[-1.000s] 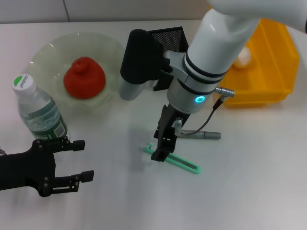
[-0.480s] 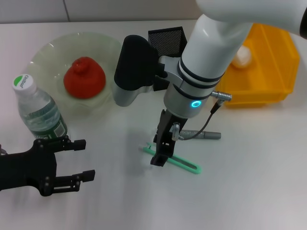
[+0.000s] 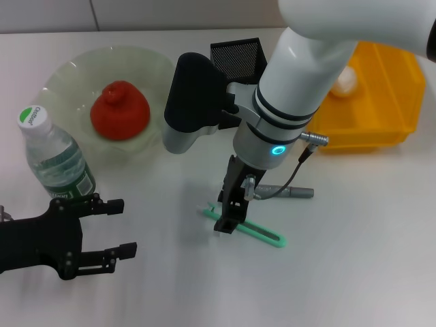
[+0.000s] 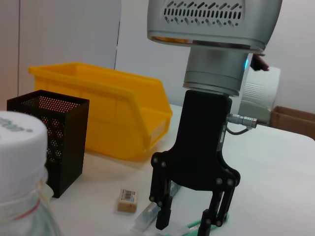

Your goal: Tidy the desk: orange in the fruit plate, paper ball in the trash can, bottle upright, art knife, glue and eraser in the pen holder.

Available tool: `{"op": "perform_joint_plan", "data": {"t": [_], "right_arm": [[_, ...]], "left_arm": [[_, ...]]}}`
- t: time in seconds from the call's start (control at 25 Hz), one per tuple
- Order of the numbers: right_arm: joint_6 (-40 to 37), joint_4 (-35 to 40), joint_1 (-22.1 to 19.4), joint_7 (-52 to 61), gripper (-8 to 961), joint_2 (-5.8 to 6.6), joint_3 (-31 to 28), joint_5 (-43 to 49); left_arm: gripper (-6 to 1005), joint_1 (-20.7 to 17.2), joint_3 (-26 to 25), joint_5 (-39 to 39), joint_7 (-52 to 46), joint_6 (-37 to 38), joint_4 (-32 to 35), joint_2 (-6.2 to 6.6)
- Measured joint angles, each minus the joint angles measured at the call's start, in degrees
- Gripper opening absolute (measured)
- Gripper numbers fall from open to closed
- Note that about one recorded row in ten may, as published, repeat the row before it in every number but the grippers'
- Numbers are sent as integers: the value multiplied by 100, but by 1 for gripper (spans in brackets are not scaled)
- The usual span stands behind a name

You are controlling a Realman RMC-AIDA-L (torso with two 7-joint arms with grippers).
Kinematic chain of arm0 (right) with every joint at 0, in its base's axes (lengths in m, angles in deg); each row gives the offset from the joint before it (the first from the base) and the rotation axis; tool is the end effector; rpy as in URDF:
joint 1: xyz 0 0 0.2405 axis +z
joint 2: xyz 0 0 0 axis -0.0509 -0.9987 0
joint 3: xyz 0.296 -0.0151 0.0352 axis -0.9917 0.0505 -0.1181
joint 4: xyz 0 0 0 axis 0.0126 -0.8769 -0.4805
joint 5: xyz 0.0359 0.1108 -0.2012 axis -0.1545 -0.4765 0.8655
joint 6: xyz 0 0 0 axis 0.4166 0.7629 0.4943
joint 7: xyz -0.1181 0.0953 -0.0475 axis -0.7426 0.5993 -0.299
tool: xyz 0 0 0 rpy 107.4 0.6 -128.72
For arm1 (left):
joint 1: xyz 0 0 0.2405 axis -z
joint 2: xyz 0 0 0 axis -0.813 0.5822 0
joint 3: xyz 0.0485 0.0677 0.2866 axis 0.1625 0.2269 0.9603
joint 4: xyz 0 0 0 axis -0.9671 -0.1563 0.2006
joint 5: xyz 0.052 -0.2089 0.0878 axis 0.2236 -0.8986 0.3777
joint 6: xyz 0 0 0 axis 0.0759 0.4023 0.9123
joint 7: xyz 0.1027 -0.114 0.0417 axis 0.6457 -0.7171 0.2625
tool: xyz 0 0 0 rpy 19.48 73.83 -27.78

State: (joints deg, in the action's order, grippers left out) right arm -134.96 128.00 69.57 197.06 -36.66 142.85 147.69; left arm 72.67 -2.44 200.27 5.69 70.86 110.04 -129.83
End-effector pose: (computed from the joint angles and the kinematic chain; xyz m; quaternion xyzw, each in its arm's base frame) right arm 0.1090 0.4012 -0.1864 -0.9609 0.0819 -0.2644 0.0051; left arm -0.3757 0.2756 -0.0175 -0.9556 -0.1553 -0.2276 0.1042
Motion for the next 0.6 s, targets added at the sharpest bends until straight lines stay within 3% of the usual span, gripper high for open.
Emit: {"op": "perform_joint_plan", "data": {"t": [0.28, 0.6], "right_arm": [[111, -44, -13, -10, 531, 0, 261, -193], [243, -62, -31, 9, 445, 0, 369, -206]], "left_arm": [[777, 0, 0, 1, 23, -7, 0, -26], [774, 9, 0, 4, 33, -10, 25, -48]]}}
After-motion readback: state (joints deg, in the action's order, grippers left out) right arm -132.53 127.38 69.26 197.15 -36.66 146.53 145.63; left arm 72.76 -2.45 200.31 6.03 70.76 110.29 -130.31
